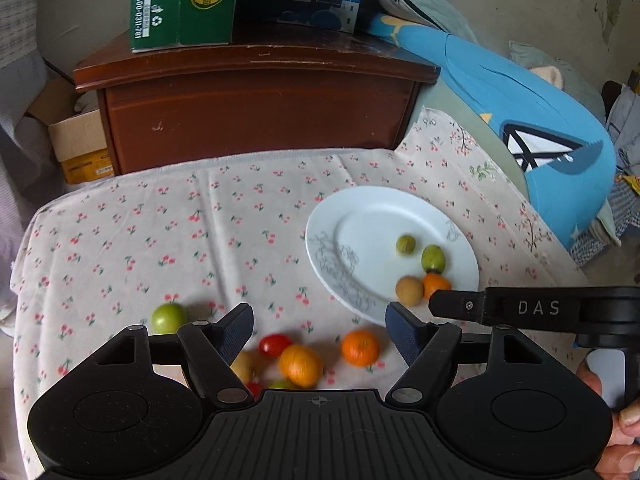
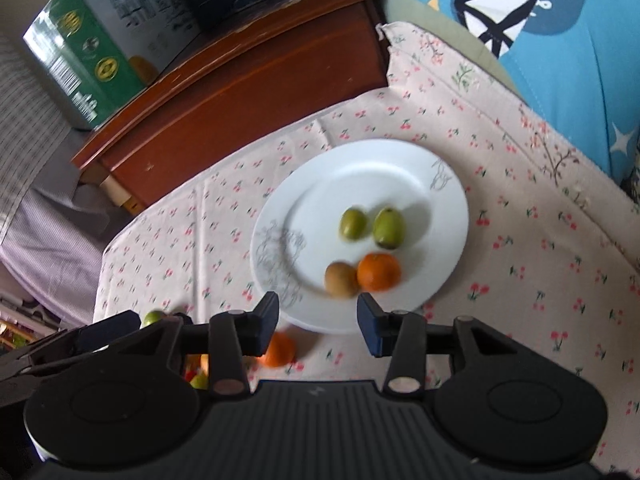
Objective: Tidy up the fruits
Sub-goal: 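Move both open tools back to the fruit pile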
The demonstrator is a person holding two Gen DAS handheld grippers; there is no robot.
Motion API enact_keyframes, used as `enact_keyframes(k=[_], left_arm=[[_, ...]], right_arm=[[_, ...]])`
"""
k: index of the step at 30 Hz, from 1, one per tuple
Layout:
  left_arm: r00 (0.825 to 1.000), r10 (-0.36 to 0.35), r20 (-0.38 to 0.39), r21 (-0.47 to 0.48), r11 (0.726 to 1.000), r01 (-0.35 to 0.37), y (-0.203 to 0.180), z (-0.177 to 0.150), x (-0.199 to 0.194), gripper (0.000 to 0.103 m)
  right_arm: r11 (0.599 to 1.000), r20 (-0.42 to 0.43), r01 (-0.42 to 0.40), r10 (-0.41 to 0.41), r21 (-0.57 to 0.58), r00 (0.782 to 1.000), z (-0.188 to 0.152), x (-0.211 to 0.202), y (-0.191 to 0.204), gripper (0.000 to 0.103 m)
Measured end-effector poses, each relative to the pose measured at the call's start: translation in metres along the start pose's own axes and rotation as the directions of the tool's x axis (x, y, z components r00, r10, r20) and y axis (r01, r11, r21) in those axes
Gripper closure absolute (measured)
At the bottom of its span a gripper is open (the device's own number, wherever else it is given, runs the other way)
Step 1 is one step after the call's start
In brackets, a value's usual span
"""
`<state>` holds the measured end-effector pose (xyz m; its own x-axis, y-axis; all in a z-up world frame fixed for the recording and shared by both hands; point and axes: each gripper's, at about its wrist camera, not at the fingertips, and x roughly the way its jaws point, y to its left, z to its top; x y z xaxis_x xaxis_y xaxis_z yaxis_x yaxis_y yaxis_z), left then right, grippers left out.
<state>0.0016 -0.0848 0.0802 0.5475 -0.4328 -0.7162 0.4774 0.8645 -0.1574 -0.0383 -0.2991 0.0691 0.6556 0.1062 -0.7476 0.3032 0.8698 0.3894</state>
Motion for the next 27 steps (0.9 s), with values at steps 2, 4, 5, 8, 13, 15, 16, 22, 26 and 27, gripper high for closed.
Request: enact_keyframes(k=[2,4,5,8,13,15,16,22,26,27], left_arm=[[1.000,0.003,-0.007,-0.001,1.000,-0.003,0.001,-0.008,-0.004,0.029],[1.000,0.010,-0.014,-0.008,1.000,-0.010,0.004,-0.017,-0.008,0.029],[1.000,0.012,-0.020,-0.015,1.000,-0.012,0.005,-0.022,-0.009,0.029],[0.999,0.015,-0.037,-0.037,0.999,-0.016,0.010,-0.036,-0.011,0.029],[0.999,0.023,-0.040,-0.051,0.998,-0.025,0.015,-0.056,-0.019,0.029],[0.999,0.029,-0.040,-0.053,0.998,-0.031,0.017,-0.065,-0.022,0.029],[0.999,0.031,-0.043,-0.059,0.998,-0.033,0.018,-0.070,-0.023,0.029],[0.996,0.045,-0.077,-0.115,0.992,-0.053,0.017,-0.086,-0.028,0.029],[0.997,0.062,-0.041,-0.065,0.996,-0.064,0.011,-0.091,-0.023,0.030],[0.998,0.044,-0.040,-0.068,0.997,-0.046,0.012,-0.092,-0.019,0.030]], right_arm=[[1.000,-0.004,-0.005,0.005,-0.007,1.000,-0.006,-0.003,0.002,0.059],[1.000,-0.010,-0.009,0.009,-0.010,1.000,-0.012,-0.005,0.004,0.059],[1.000,-0.015,-0.010,0.010,-0.012,1.000,-0.015,-0.006,0.004,0.059],[1.000,-0.030,-0.010,0.010,-0.016,1.000,-0.022,-0.007,0.005,0.059],[1.000,-0.051,-0.015,0.014,-0.027,0.999,-0.034,-0.008,0.007,0.059],[0.999,-0.060,-0.018,0.016,-0.035,0.998,-0.038,-0.008,0.008,0.059],[0.999,-0.066,-0.020,0.017,-0.040,0.998,-0.039,-0.008,0.009,0.059],[0.997,-0.084,-0.058,0.053,-0.050,0.995,-0.041,-0.011,0.013,0.058],[0.994,-0.097,-0.088,0.082,-0.057,0.992,-0.043,-0.009,0.016,0.058],[0.994,-0.100,-0.089,0.082,-0.065,0.992,-0.044,-0.008,0.018,0.057]])
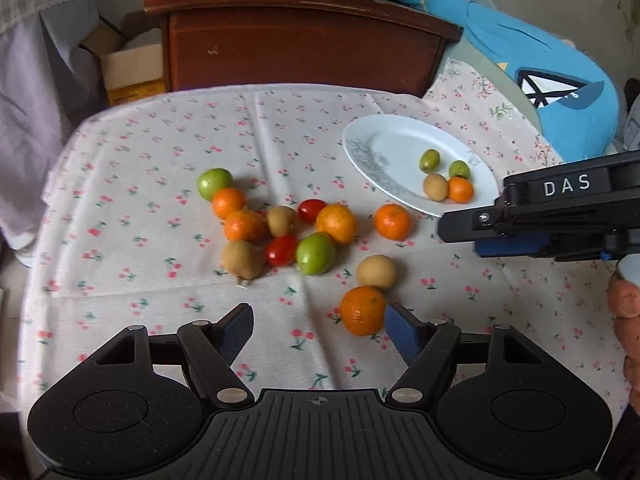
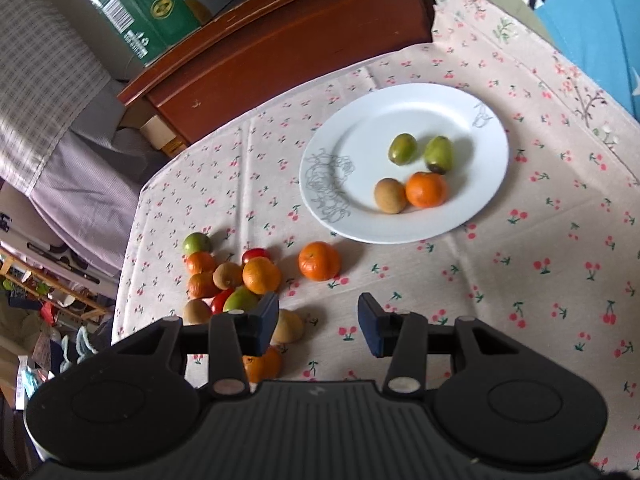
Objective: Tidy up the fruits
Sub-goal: 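Move both open tools back to the fruit pile, then grasp a brown kiwi with the right tool while the left tool grasps a tangerine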
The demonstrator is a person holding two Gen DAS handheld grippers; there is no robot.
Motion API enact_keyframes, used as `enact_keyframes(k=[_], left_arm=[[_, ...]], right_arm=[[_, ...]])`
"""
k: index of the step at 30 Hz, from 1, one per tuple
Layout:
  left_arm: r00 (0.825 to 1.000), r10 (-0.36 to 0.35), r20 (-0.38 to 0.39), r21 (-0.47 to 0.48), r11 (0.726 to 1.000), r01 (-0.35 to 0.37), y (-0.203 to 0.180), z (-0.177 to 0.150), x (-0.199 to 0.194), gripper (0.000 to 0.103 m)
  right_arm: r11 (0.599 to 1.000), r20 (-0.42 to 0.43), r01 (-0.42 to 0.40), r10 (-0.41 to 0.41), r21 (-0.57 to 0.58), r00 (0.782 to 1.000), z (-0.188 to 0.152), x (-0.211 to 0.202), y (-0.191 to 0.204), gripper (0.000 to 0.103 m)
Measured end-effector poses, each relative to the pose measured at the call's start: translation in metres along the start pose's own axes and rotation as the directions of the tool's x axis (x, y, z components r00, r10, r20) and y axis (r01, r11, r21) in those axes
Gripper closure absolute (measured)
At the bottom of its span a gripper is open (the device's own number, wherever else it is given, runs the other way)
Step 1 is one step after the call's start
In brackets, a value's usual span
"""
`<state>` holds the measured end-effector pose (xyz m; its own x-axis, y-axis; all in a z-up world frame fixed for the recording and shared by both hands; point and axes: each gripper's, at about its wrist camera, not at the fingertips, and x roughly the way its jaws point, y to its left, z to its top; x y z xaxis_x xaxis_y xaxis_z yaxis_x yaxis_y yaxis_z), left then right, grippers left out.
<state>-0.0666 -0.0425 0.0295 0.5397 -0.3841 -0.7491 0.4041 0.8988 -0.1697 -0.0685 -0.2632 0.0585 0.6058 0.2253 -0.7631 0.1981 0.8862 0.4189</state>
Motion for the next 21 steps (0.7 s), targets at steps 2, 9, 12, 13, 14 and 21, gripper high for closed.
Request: enact_keyframes(k=[2,9,12,13,14,21], left_arm=[[1.000,-0.008,-0.001,0.008,1.000,0.008,-0.002,0.000,0.005,0.030],[0.999,-0.020,0.027,0.043,0.999,0.019,-0.008,-0.008,0.011,0.033],[0.998,-0.020,0.055,0.075,0.997,0.015,-0.013,-0.009,0.010,0.033],[0.998,-0.020,0.062,0.087,0.996,0.015,-0.015,-0.010,0.010,0.033],[0.997,-0.021,0.068,0.099,0.995,0.014,-0.017,-0.010,0.010,0.033],[0.997,-0.020,0.073,0.175,0.985,0.007,-0.029,-0.014,0.016,0.041]], right_arm=[[1.000,-0.008,-0.012,0.012,-0.011,1.000,-0.001,0.004,0.002,0.057],[0.998,-0.038,-0.052,0.051,-0.043,0.998,-0.005,0.019,0.011,0.058],[0.996,-0.044,-0.064,0.061,-0.068,0.997,-0.008,0.023,0.016,0.058],[0.995,-0.047,-0.068,0.064,-0.078,0.997,-0.009,0.024,0.018,0.058],[0.993,-0.051,-0.072,0.068,-0.089,0.996,-0.009,0.026,0.019,0.058],[0.991,-0.075,-0.061,0.053,-0.115,0.996,-0.012,0.039,0.024,0.059]])
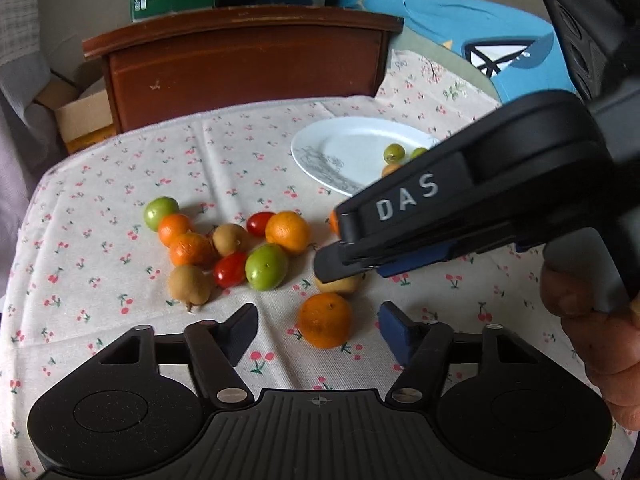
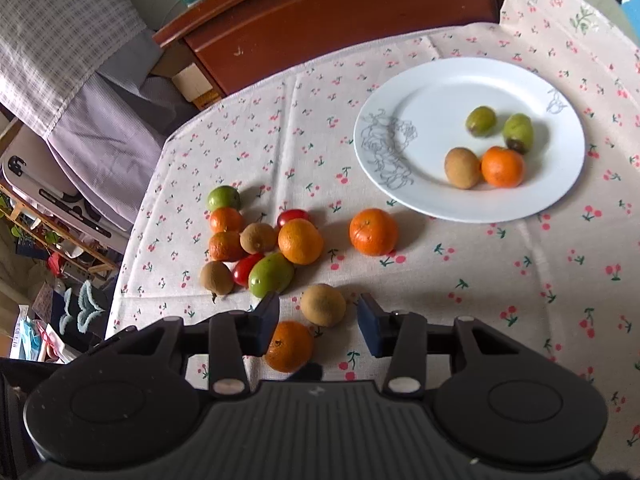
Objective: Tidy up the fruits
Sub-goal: 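Grasp a brown kiwi with the right tool while the left tool grasps a tangerine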
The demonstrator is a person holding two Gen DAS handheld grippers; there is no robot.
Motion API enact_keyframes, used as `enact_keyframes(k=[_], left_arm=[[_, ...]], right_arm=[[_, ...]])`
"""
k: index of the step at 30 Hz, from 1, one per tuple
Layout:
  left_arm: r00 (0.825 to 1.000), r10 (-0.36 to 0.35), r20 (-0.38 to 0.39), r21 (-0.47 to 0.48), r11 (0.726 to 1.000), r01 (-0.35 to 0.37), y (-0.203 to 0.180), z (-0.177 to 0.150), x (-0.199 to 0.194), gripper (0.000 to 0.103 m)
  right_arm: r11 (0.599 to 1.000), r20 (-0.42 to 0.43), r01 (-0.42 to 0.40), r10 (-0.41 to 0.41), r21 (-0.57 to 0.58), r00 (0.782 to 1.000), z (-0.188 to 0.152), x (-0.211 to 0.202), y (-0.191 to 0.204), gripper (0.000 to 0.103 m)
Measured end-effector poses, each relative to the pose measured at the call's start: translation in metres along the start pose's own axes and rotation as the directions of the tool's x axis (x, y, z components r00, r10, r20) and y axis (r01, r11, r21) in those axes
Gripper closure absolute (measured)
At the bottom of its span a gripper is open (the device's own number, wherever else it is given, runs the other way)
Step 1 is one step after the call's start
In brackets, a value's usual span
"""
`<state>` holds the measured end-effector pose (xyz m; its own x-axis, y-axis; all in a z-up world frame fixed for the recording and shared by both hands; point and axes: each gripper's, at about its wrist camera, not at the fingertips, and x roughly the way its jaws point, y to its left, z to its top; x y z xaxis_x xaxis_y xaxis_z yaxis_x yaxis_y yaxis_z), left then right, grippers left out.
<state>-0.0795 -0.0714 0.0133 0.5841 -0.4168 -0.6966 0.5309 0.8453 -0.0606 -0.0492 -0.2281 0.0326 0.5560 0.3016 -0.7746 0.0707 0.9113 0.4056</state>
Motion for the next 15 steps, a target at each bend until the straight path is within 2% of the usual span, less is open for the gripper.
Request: enact_keyframes(k=[7,12,15], left_arm=[[1.000,-0.009,-0.023,-0.011,1.000,0.008,0.005,-0.003,0.008,0.060],[1.000,-0.022,-0.022,0.002,1.000,0.022,0.003,-0.005,0.010,0.068],[0.999,-0.028,-0.020,-0.001,1.000,0.028,0.004,-0.005,0.010,0.069]], right_arm=[[1.000,-0.029,0.006,-0.006,-0.022,1.000,-0.001,0.011,0.001,0.063],[1.000,-0.016,0.001,-0.002,-0.027,1.000,-0.001,0.013,0.002,0.070],[0.999,-0.011,-0.002,0.002,-0.037,1.000,-0.001,0.012,0.003,0.075]])
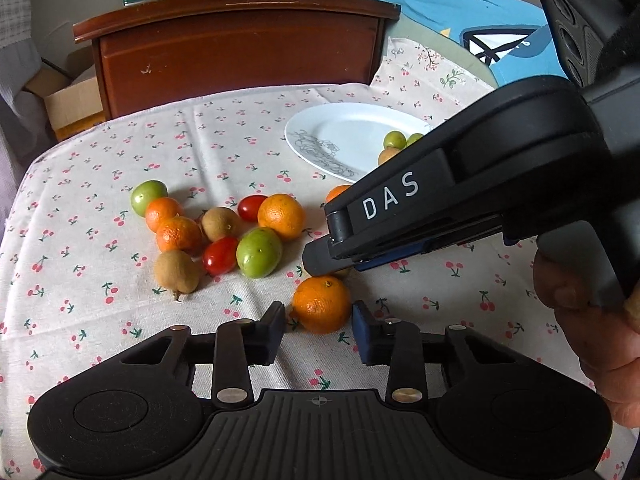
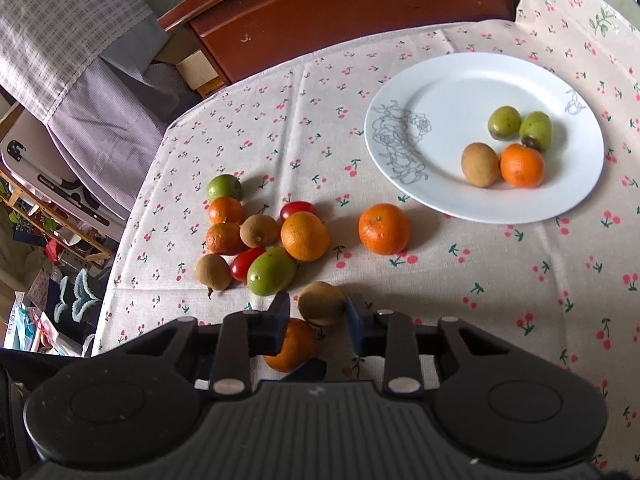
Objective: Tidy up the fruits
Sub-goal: 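Grasp a brown kiwi with the right tool while the left tool grasps a tangerine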
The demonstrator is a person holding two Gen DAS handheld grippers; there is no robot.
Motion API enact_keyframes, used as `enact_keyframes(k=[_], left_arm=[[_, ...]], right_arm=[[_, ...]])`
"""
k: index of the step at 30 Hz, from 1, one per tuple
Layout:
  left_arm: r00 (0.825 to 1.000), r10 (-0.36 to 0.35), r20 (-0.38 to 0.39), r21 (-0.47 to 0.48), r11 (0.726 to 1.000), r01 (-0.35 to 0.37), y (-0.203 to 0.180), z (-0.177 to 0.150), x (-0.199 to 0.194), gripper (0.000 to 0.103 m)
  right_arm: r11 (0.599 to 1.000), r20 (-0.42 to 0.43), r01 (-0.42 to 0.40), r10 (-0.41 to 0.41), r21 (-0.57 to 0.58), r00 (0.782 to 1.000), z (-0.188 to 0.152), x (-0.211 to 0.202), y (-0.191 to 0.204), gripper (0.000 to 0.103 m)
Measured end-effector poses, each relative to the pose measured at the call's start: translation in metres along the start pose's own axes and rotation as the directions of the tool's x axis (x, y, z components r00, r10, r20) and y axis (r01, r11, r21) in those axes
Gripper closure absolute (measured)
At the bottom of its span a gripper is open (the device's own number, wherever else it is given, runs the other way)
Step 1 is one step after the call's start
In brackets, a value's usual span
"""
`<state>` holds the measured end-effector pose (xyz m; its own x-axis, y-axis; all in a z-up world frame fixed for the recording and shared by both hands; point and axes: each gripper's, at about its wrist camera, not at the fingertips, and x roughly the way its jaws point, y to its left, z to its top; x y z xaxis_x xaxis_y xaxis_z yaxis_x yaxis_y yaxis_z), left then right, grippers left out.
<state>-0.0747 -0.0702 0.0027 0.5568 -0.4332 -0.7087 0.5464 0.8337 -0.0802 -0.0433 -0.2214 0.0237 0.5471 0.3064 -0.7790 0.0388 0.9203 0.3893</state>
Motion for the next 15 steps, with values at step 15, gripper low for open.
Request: enact_keyframes(k=[15], left_arm=[[1.000,-0.007,0.026,-0.018,1.000,0.008,-0.0002,0.0011,-0.0001,0.074]], right_arm=[[1.000,0.014,0.003,-0.003,0.009,1.000,0.0008,0.0010,-0.0004,0.078]])
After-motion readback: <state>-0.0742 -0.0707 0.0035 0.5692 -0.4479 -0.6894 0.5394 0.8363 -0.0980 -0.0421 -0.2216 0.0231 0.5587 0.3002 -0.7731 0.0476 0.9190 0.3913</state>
